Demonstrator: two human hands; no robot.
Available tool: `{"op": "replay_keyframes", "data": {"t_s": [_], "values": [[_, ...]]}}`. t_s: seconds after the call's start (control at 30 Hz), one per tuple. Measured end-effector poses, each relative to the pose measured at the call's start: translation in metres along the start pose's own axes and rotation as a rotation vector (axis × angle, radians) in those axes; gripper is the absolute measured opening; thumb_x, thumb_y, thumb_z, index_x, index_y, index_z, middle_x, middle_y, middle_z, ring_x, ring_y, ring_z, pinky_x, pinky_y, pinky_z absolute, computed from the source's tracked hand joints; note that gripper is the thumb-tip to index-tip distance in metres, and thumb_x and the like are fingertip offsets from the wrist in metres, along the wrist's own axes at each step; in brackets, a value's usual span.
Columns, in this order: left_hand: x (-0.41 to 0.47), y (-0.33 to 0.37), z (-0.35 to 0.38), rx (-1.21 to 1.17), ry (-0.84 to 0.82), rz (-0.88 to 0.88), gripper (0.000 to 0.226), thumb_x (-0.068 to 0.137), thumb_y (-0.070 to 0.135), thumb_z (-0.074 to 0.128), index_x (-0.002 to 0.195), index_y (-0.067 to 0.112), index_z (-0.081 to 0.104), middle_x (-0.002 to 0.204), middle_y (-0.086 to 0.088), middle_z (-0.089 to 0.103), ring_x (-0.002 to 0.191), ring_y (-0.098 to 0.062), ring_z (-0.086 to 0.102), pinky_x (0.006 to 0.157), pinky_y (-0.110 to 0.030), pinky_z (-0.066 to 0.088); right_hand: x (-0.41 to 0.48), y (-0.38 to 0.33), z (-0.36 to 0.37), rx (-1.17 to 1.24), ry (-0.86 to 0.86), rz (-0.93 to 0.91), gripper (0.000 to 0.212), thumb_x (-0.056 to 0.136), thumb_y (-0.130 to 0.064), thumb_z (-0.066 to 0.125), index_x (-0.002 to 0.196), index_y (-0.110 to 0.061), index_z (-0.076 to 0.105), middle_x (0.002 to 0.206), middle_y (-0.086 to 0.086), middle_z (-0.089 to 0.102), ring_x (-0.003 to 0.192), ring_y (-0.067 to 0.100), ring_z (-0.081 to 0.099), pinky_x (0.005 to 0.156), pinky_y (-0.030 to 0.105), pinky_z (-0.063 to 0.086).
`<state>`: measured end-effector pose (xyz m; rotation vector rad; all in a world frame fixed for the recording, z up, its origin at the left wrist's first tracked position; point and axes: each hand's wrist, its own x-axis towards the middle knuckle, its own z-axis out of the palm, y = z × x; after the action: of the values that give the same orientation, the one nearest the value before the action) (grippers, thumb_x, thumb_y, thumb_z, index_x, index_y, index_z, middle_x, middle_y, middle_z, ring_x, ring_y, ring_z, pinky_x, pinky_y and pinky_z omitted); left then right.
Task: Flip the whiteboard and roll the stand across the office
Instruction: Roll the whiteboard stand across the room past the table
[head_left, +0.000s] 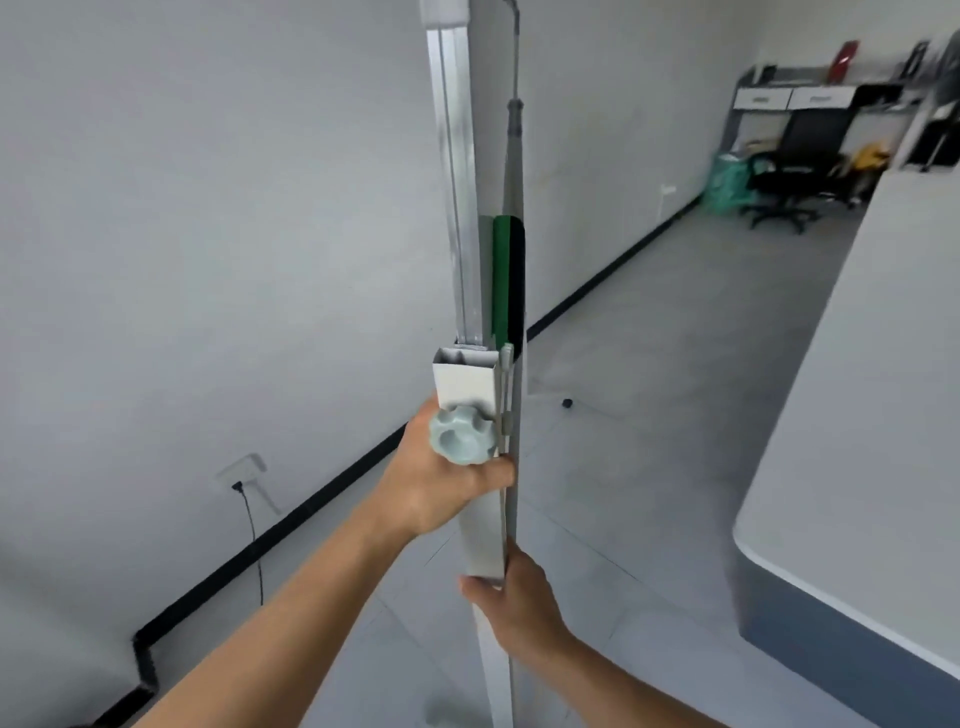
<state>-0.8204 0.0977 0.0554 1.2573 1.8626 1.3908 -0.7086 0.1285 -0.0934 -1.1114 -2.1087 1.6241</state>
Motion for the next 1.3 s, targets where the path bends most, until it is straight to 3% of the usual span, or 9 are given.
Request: {"op": "replay_keyframes", "data": {"t_s": [0.13, 0.27, 0.43, 0.6, 0.67, 0.77, 0.97, 1.13, 1.3], "values": [[0.043, -0.003, 0.010, -0.016, -0.004, 0.012, 0.038, 0.057, 0.016, 0.073, 0.089, 0.004, 0.057, 0.076, -0.010, 0.059, 0.069, -0.018, 0.058, 0.064, -0.036, 0.052, 0.032, 0.000, -0.016, 0.011, 0.062, 0.004, 0.042, 0.082, -0.033, 0.068, 0.121, -0.026, 0.057, 0.089, -0.013, 0.068, 0.088, 0.006, 0.068, 0.080, 0.025, 0.053], [0.088, -0.007, 0.017, -0.037, -0.007, 0.017, 0.039, 0.058, 0.017, 0.071, 0.092, 0.007, 0.057, 0.077, -0.006, 0.062, 0.069, -0.017, 0.060, 0.063, -0.032, 0.053, 0.073, 0.000, -0.037, 0.015, 0.063, -0.003, 0.029, 0.083, -0.033, 0.069, 0.109, -0.027, 0.058, 0.087, -0.013, 0.065, 0.082, 0.004, 0.064, 0.072, 0.019, 0.049], [0.150, -0.017, 0.032, -0.080, -0.040, 0.017, 0.033, 0.060, 0.013, 0.071, 0.090, 0.010, 0.058, 0.075, -0.003, 0.060, 0.066, -0.016, 0.059, 0.059, -0.029, 0.051, 0.128, 0.003, -0.058, -0.020, 0.158, -0.011, 0.047, 0.078, -0.036, 0.070, 0.120, -0.018, 0.057, 0.092, -0.008, 0.066, 0.091, 0.015, 0.068, 0.067, 0.018, 0.049], [0.221, -0.021, 0.044, -0.072, -0.088, 0.030, 0.042, 0.058, 0.016, 0.072, 0.095, 0.004, 0.055, 0.076, -0.004, 0.059, 0.068, -0.017, 0.059, 0.061, -0.032, 0.052, 0.190, -0.017, -0.096, 0.034, 0.186, 0.031, 0.060, 0.067, -0.037, 0.075, 0.119, -0.038, 0.046, 0.081, -0.015, 0.058, 0.075, 0.008, 0.060, 0.056, 0.016, 0.044], [0.249, -0.021, 0.050, -0.077, -0.111, 0.045, 0.044, 0.056, 0.017, 0.071, 0.095, 0.003, 0.056, 0.077, -0.005, 0.059, 0.069, -0.017, 0.059, 0.063, -0.034, 0.052, 0.216, -0.023, -0.109, 0.077, 0.219, 0.058, 0.049, 0.066, -0.032, 0.074, 0.106, -0.042, 0.048, 0.076, -0.014, 0.055, 0.069, 0.008, 0.056, 0.055, 0.018, 0.043], [0.294, -0.022, 0.059, -0.102, -0.130, 0.049, 0.055, 0.053, 0.022, 0.069, 0.102, 0.001, 0.055, 0.080, -0.004, 0.058, 0.070, -0.017, 0.058, 0.061, -0.033, 0.051, 0.253, -0.028, -0.126, 0.078, 0.270, 0.089, 0.034, 0.064, -0.024, 0.068, 0.071, -0.043, 0.041, 0.062, -0.010, 0.046, 0.053, 0.008, 0.043, 0.050, 0.022, 0.036], [0.391, -0.030, 0.077, -0.090, -0.182, 0.123, 0.042, 0.063, 0.006, 0.070, 0.099, 0.000, 0.048, 0.064, 0.018, 0.058, 0.058, 0.000, 0.056, 0.053, -0.015, 0.044, 0.336, -0.035, -0.164, 0.051, 0.354, 0.131, 0.035, 0.063, -0.024, 0.069, 0.064, -0.036, 0.035, 0.061, -0.010, 0.043, 0.054, 0.010, 0.041, 0.052, 0.023, 0.033], [0.475, -0.039, 0.096, -0.148, -0.186, 0.129, 0.057, 0.054, 0.016, 0.069, 0.108, 0.011, 0.050, 0.089, -0.004, 0.056, 0.069, -0.013, 0.056, 0.058, -0.025, 0.045, 0.412, -0.037, -0.197, 0.064, 0.413, 0.181, 0.031, 0.063, -0.026, 0.070, 0.069, -0.034, 0.041, 0.064, -0.009, 0.045, 0.057, 0.010, 0.045, 0.053, 0.024, 0.035], [0.558, -0.038, 0.114, -0.177, -0.245, 0.111, 0.065, 0.053, 0.016, 0.068, 0.116, 0.013, 0.048, 0.091, -0.003, 0.056, 0.068, -0.010, 0.055, 0.054, -0.021, 0.044, 0.483, -0.049, -0.241, 0.133, 0.446, 0.221, 0.034, 0.060, -0.021, 0.069, 0.061, -0.032, 0.037, 0.059, -0.009, 0.039, 0.051, 0.012, 0.037, 0.051, 0.027, 0.030]]}}
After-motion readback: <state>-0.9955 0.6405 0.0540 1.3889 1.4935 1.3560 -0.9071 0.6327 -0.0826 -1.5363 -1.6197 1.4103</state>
